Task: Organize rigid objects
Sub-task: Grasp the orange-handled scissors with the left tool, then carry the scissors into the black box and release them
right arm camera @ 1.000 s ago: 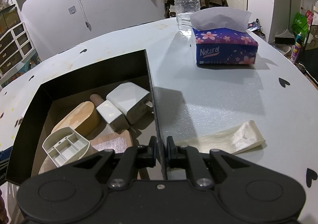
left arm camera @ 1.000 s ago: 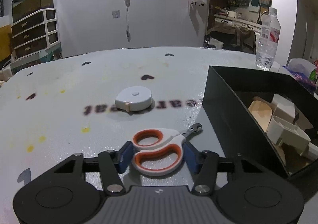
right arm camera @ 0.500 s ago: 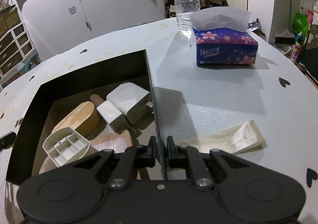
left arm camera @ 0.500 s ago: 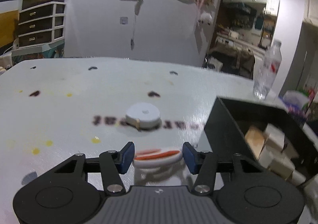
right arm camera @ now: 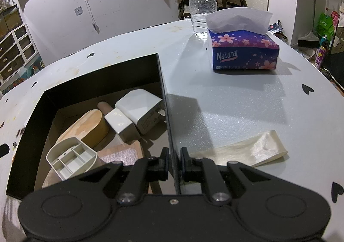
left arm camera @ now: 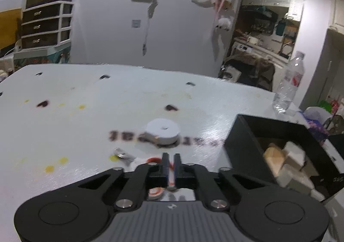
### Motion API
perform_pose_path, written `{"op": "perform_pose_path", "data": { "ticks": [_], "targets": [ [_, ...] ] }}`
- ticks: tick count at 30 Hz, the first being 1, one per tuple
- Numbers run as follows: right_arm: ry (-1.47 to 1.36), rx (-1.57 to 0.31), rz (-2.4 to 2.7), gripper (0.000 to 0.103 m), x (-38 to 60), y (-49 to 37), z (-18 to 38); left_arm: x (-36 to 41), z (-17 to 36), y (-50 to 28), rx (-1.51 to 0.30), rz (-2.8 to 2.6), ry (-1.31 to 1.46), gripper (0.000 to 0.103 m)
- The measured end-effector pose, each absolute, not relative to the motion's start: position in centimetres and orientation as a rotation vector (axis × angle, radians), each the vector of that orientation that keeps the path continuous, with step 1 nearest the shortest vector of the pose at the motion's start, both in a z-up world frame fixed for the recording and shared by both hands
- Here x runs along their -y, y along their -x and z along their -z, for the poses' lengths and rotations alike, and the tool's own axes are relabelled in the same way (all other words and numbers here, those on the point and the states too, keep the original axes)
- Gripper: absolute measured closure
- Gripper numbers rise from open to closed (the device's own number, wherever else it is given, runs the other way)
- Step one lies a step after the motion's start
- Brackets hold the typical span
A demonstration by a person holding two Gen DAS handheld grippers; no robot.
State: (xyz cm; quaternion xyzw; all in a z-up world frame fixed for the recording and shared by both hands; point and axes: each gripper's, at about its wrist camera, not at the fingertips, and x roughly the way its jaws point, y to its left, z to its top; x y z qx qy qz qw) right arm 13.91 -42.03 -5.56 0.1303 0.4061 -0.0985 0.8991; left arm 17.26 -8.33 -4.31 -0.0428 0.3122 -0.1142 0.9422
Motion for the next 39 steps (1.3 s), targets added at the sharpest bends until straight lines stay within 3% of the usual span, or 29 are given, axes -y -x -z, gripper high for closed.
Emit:
{"op": "perform_pose_path", "data": {
  "ticks": [4, 6, 11, 19, 25, 27, 39],
  "targets": [
    [-0.27, -0.841, 0.204, 0.09, 42.0, -13.9, 5.6, 6.6, 4.9, -18.0, -0.653, 0.228, 0.026, 0.053],
    [-0.272, -0.841, 0.205, 0.09, 42.0, -13.9, 5.6, 6.2, 5.0, -18.5, -0.685, 0.276, -0.023, 0.028],
    [-0.276, -0.84, 0.213, 0.09, 41.9, -13.9, 5.6, 6.1, 5.9, -19.6, -0.768, 0.392, -0.087, 0.017],
    [-0.278, -0.84, 0.215, 0.09, 41.9, -13.9, 5.6, 9.1, 7.4, -20.6, -0.767, 0.332, -0.132, 0.012],
    [-0.274, -0.84, 0.214, 0.09, 41.8, -14.0, 5.6, 9.5, 7.9, -20.1, -0.682, 0.332, -0.153, 0.024],
    [-0.274, -0.84, 0.213, 0.09, 41.8, -13.9, 5.6, 9.3, 7.9, -19.9, -0.667, 0.333, -0.149, 0.035],
    [-0.272, -0.841, 0.214, 0.089, 41.8, -13.9, 5.6, 8.4, 6.9, -19.5, -0.605, 0.331, -0.09, 0.036]
  ]
}}
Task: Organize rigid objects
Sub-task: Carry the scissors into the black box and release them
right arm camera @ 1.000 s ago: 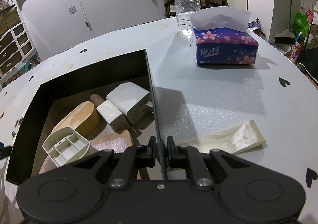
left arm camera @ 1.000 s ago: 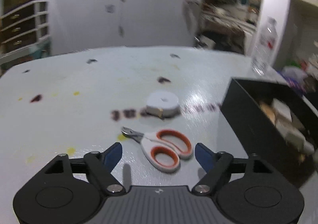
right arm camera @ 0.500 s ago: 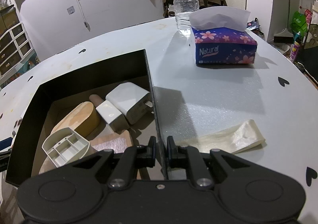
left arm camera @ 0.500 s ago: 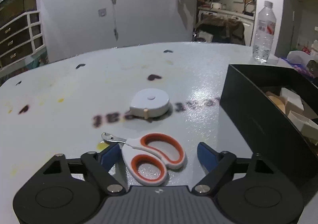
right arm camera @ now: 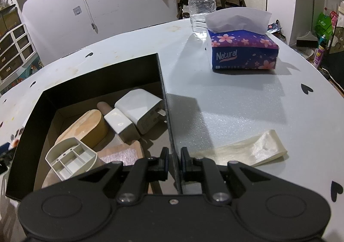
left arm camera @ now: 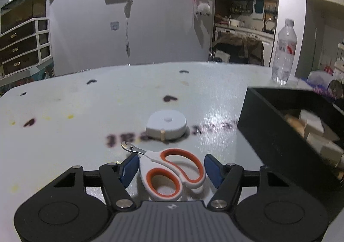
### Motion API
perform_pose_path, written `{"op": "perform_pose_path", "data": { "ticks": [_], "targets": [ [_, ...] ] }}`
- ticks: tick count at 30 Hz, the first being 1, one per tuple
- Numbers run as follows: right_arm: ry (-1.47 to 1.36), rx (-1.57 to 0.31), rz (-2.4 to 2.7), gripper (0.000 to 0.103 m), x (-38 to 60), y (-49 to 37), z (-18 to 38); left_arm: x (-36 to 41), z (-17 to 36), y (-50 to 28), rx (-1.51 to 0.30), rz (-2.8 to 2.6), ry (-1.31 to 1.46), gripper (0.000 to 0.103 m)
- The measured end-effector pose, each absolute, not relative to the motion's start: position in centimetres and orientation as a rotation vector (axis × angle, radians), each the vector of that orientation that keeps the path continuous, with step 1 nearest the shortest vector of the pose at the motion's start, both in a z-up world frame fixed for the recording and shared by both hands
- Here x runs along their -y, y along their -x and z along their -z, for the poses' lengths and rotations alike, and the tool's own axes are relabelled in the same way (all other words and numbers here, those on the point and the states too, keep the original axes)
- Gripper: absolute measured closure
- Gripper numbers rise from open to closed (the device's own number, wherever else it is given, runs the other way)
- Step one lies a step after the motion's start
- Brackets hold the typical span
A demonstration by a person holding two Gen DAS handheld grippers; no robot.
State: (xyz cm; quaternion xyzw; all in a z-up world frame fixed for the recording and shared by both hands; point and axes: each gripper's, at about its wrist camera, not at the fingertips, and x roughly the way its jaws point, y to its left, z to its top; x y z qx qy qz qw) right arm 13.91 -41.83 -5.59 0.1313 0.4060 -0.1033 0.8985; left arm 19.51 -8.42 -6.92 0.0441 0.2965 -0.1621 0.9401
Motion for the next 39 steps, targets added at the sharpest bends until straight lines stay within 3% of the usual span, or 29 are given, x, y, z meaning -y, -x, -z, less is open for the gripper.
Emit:
{"op": "perform_pose_path", "data": {
  "ticks": [8, 18, 39],
  "targets": [
    [-0.269, -0.843, 0.213, 0.089, 41.8, -13.9, 5.6, 9.0, 3.5, -18.5, -0.541, 0.386, -0.053, 0.036],
    [-0.261, -0.862, 0.202, 0.091, 42.1, -14.2, 5.5, 16.1, -0.4, -17.1, -0.537, 0.65, -0.062, 0.036],
    [-0.25, -0.865, 0.197, 0.091, 42.0, -14.3, 5.5, 26.0, 3.3, -21.8, -0.848, 0.714, 0.151, 0.035]
  ]
}}
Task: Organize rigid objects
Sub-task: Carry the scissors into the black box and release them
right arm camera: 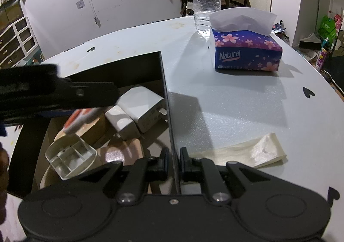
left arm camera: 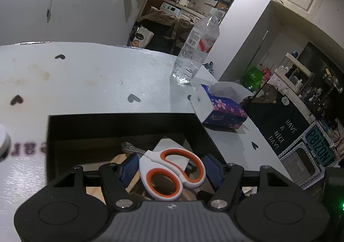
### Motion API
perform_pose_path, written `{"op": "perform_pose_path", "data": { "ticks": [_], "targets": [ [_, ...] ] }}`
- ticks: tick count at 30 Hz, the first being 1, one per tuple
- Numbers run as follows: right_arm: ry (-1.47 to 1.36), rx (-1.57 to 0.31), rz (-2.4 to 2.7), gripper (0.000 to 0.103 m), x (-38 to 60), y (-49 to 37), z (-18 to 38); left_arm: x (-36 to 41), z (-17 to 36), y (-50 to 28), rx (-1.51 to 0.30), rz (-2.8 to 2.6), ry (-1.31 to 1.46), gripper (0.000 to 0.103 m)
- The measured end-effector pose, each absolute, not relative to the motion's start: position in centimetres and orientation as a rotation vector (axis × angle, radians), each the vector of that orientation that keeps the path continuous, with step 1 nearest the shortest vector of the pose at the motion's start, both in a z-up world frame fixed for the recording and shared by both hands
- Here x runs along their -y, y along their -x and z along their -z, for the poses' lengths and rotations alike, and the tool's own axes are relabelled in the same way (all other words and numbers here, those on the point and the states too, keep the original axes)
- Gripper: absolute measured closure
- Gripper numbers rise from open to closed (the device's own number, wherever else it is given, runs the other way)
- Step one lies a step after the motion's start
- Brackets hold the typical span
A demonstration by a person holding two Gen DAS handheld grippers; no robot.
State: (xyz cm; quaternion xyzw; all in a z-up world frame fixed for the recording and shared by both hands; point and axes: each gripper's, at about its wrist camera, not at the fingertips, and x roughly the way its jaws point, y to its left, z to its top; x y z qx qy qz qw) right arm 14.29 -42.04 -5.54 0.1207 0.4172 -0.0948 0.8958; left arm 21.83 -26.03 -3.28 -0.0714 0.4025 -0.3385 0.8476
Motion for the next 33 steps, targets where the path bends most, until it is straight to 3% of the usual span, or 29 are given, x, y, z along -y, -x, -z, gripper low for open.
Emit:
{"op": "perform_pose_path", "data": {
  "ticks": [3, 5, 28, 33],
  "targets": [
    [-0.25, -0.864, 0.196, 0.091, 42.0, -14.3, 5.5, 26.4, 3.9, -22.1, -0.887, 0.712, 0.163, 0.031],
    [-0.25, -0.864, 0.196, 0.091, 42.0, -14.3, 5.5, 26.4, 4.3, -22.3, -0.919, 0.716, 0.175, 0.02],
    [-0.252, -0.862, 0.195, 0.091, 42.0, -14.3, 5.4, 24.8, 1.9, -20.4, -0.831, 0.722, 0.1, 0.019],
    [-0.253, -0.86, 0.195, 0.091, 42.0, -14.3, 5.4, 23.8, 0.1, -18.9, -0.763, 0.728, 0.052, 0.014]
  ]
}}
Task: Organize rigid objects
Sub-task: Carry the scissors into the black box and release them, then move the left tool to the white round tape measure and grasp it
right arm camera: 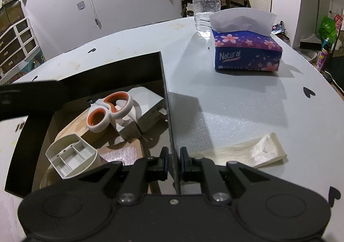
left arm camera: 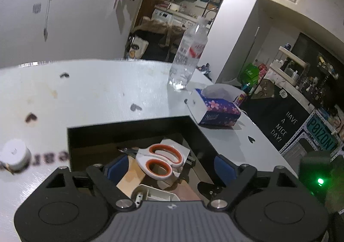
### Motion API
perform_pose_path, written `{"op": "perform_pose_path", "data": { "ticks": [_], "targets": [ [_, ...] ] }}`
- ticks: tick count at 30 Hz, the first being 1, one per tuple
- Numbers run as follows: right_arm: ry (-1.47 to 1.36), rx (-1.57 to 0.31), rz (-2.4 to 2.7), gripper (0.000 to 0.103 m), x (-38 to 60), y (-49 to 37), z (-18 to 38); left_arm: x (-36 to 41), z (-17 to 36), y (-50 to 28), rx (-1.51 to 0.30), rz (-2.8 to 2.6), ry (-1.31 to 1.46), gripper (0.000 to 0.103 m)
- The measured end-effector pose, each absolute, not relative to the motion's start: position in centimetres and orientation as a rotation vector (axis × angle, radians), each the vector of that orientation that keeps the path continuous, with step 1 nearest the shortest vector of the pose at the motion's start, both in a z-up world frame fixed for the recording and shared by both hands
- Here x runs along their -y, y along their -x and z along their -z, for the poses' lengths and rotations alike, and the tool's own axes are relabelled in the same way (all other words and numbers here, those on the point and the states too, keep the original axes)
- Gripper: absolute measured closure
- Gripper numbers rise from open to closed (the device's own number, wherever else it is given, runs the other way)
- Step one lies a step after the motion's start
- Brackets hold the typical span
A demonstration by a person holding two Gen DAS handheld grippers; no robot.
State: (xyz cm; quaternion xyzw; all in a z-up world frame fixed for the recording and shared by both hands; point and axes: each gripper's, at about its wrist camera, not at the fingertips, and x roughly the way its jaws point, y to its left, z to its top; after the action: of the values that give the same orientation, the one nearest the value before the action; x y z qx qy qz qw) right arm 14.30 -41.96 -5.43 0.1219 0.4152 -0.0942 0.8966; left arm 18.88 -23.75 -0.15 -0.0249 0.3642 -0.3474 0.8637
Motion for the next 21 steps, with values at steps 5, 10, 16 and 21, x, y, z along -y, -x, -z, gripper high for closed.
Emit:
{"op": "perform_pose_path", "data": {
  "ticks": [5, 10, 16, 21],
  "targets": [
    [-0.255, -0.858, 0.196, 0.091, 42.0, -14.2, 5.4, 21.9, -1.3, -17.6, -0.691, 0.708, 0.022, 0.01],
    [-0.255, -0.858, 0.195, 0.091, 42.0, -14.2, 5.4, 19.0, -2.1, -16.5, -0.62, 0.652, -0.006, 0.006],
    [-0.252, -0.857, 0.194, 0.091, 42.0, -14.1, 5.4, 14.9, -0.9, -16.6, -0.588, 0.543, 0.01, 0.002],
    [-0.253, -0.857, 0.195, 0.091, 42.0, -14.1, 5.4, 11.2, 1.0, -18.2, -0.616, 0.417, 0.047, 0.002]
  ]
}}
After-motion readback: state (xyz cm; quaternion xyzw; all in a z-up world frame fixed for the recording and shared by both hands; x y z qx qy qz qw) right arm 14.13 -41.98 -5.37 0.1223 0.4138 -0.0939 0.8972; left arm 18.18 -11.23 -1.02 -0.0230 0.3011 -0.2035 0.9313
